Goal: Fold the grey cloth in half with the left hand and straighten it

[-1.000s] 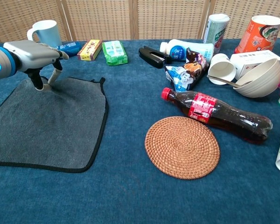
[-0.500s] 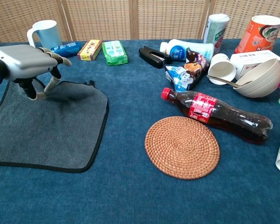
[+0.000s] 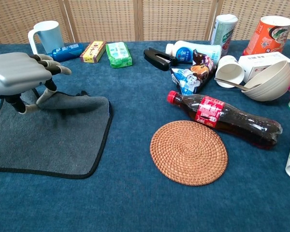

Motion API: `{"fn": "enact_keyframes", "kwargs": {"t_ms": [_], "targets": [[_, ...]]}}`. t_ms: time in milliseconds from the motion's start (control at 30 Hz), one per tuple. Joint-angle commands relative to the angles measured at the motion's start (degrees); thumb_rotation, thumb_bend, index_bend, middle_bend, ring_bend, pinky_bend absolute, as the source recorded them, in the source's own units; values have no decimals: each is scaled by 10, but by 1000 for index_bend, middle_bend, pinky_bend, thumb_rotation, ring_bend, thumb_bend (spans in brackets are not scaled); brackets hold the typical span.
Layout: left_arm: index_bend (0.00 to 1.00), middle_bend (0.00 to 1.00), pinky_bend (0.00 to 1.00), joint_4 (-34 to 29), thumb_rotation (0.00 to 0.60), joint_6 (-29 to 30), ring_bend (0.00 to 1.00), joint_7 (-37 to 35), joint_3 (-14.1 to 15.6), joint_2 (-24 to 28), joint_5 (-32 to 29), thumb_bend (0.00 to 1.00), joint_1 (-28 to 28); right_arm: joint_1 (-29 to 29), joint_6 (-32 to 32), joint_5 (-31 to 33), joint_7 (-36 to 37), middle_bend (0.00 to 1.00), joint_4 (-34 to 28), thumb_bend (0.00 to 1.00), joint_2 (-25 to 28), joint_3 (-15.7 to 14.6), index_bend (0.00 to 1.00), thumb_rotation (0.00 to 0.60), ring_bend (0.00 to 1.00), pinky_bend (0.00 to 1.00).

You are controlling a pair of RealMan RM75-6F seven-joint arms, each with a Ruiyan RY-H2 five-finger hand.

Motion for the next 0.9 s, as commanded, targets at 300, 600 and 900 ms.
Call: {"fn": "enact_keyframes", "kwargs": {"t_ms": [300,600,900], "targets": [[612,0,4,-4,600,-2,0,-37,26,6,50,478,31,-1,2,-2,0,0,-1,98,1,-1,0,600,0,121],[612,0,4,-8,600,-10,0,-99,39,15,103,478,56,-2,3,-2,1,0,-3,97,1,-1,0,600,0,120],[613,0,5,-4,600,-3,0,-127,48,19,154,477,78,-2,5,-4,1,0,-4,97,2,-1,0,600,0,120]]}}
